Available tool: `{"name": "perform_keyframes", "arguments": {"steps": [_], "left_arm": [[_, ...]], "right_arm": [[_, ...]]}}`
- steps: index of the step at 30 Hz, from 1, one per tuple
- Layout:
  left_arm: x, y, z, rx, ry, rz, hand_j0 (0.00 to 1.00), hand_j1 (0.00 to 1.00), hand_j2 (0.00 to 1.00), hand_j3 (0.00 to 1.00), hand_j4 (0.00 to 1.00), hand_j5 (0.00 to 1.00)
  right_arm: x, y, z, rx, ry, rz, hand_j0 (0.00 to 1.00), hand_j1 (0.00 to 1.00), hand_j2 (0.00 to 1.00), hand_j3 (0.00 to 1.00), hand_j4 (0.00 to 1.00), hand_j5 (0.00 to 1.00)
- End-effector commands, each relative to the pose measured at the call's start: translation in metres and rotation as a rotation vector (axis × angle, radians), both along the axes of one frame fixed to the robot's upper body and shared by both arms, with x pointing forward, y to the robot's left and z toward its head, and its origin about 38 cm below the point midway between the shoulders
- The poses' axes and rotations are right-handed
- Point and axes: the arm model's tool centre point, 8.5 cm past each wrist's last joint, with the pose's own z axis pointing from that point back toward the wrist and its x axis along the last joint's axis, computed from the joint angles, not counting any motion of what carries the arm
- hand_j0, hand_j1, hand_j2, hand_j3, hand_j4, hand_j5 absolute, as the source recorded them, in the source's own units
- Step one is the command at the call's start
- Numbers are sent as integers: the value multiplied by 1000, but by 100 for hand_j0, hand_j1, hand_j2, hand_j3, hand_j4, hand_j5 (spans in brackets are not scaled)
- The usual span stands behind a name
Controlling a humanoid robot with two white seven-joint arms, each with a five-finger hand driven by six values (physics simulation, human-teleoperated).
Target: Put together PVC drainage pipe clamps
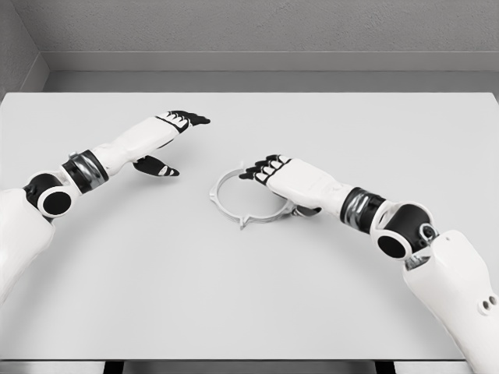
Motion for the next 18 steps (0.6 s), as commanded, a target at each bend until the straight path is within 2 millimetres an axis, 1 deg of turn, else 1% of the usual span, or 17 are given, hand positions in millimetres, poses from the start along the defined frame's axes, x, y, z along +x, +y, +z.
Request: {"name": "perform_keyframes", "arguments": {"steps": [1,4,18], "left_arm": [[0,0,1,-8,1,2,100,100,100,100,100,100],[0,0,1,-8,1,2,100,100,100,100,100,100],[0,-1,1,-10,0,0,100,100,100,100,100,100]], "right_arm": [[0,0,0,2,3,-1,100,100,100,100,100,100],[2,5,-2,1,5,3,100,100,100,100,100,100],[4,10,2,4,-3,3,100,100,100,100,100,100]]}}
